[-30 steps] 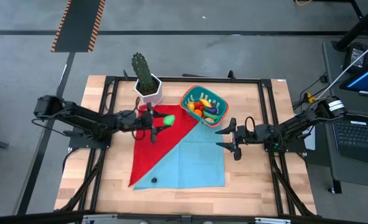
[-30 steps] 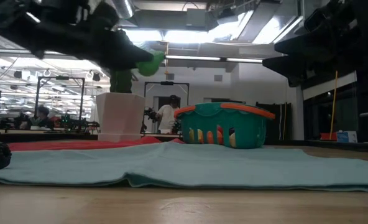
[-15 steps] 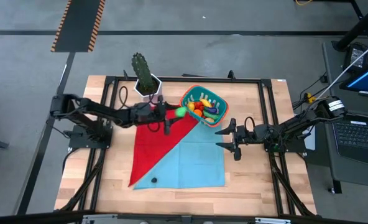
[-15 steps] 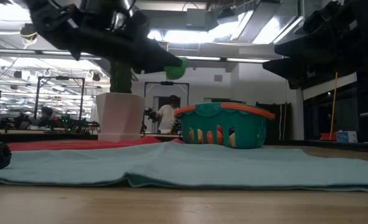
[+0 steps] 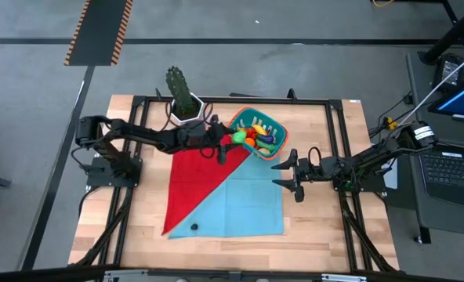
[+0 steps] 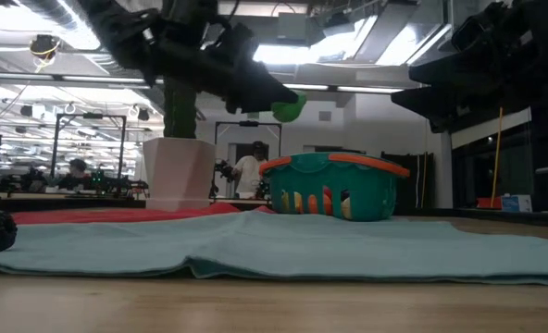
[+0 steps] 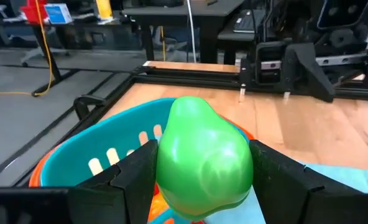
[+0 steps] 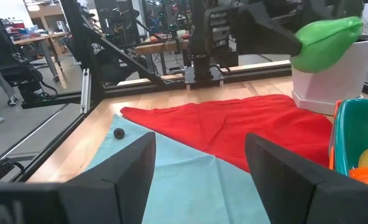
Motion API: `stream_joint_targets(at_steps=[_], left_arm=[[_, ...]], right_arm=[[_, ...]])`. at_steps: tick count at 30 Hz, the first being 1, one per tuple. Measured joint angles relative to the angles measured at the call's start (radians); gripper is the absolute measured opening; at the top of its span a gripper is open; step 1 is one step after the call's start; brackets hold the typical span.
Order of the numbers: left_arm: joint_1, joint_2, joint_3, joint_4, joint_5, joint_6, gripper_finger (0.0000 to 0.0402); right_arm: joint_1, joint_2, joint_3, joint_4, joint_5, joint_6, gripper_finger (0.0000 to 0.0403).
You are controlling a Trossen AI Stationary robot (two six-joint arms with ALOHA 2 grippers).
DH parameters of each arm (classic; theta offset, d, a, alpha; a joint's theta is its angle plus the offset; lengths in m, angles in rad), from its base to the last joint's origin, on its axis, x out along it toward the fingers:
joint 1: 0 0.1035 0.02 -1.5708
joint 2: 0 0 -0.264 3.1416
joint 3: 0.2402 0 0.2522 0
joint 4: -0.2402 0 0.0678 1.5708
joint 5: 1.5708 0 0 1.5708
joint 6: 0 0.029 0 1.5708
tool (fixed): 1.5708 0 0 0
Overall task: Pick and placing Produce into tupperware
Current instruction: Put the green pear into the blue basket
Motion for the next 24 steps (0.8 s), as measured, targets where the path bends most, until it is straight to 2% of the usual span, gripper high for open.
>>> stream_joint_targets(at_steps=[11,16,24], left_arm=[[0.043,0.0,0.223,-0.418,0.002,0.139,0.0218],[0.063,0.0,0.304,-0.627,0.096,0.212,0.0211],[0.066,0.0,0.337,-0.668,0.109,0.242,0.0218]], right_arm=[[0.0,0.0,0.0,-0.001,0.0,0.0,0.0248],[0.0,0.0,0.0,-0.001,0.001,0.006,0.0248],[0.0,0.0,0.0,-0.002,0.002,0.022,0.0248]])
